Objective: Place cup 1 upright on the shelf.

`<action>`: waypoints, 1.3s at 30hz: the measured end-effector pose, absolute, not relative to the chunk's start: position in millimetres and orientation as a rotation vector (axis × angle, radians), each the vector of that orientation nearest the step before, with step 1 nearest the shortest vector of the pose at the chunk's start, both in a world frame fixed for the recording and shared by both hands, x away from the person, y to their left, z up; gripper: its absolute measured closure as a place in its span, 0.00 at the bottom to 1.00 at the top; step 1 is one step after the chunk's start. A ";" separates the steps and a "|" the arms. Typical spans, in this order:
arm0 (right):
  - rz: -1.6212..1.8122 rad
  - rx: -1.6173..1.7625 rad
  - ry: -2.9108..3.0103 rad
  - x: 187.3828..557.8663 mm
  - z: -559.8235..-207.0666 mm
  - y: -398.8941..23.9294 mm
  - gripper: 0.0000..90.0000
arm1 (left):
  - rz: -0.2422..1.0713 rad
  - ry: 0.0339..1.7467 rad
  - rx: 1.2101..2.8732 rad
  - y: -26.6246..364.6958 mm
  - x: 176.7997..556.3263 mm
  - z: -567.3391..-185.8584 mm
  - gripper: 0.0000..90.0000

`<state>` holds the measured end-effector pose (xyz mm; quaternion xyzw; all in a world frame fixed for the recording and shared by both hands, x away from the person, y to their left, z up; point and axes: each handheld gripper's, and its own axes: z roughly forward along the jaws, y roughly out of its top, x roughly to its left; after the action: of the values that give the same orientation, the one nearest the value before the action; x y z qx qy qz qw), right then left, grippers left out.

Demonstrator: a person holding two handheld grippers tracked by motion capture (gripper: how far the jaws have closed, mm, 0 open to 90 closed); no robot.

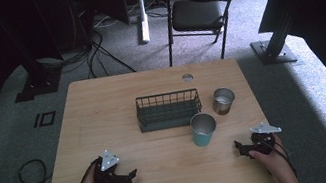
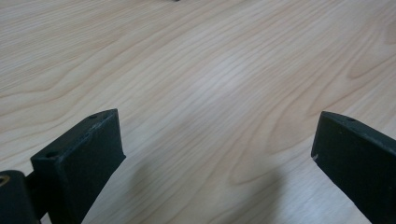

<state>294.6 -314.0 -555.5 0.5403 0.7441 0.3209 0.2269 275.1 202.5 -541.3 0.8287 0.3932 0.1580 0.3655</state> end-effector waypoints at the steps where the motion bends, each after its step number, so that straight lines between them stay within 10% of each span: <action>1: 0.884 1.489 2.051 294.6 -555.5 -314.0 0.12 | 0.407 1.003 2.134 199.8 275.0 -541.3 0.03; 39: 0.885 1.489 2.050 294.6 -555.5 -314.0 0.12 | 0.276 0.729 2.103 108.8 276.6 -507.4 0.03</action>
<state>294.6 -314.0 -555.5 0.5404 0.7440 0.3211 0.2267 276.6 108.8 -507.4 0.8445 0.2929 0.1110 0.4344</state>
